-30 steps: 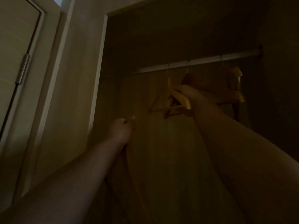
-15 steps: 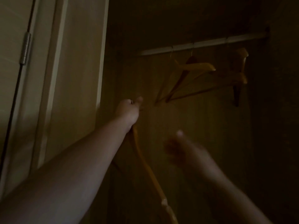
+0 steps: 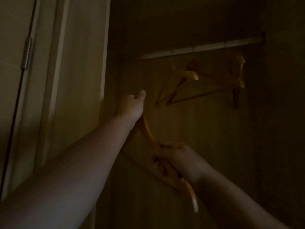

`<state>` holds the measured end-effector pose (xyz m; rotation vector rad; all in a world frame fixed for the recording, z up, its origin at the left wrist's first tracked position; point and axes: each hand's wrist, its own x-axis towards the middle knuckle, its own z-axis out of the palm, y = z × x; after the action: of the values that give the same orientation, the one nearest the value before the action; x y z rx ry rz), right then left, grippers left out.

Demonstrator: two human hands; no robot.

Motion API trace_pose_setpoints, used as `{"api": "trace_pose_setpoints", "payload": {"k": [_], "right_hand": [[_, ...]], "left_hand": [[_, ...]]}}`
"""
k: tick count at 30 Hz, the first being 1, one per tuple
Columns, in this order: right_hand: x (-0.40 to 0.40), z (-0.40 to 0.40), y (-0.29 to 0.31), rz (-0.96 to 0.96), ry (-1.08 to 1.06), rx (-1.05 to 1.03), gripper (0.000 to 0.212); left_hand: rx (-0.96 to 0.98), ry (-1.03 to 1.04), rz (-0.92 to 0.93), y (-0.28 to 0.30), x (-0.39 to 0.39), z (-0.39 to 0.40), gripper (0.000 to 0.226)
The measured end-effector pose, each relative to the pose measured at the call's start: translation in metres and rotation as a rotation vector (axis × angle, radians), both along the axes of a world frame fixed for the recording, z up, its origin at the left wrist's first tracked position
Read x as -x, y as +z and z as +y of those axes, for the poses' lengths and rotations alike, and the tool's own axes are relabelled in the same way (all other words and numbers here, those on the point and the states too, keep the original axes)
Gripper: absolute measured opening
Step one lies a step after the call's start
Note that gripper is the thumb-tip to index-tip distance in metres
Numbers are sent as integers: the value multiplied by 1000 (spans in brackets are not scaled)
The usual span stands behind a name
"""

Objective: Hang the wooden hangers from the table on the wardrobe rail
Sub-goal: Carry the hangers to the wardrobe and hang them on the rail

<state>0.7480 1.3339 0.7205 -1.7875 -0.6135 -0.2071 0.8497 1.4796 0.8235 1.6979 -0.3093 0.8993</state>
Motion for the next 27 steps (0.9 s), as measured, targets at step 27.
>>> {"api": "trace_pose_setpoints", "payload": {"k": [27], "right_hand": [[-107,15,214,-200,-223,-153,27]], "left_hand": [[-970,288,239,-73,-36,55,30]]}}
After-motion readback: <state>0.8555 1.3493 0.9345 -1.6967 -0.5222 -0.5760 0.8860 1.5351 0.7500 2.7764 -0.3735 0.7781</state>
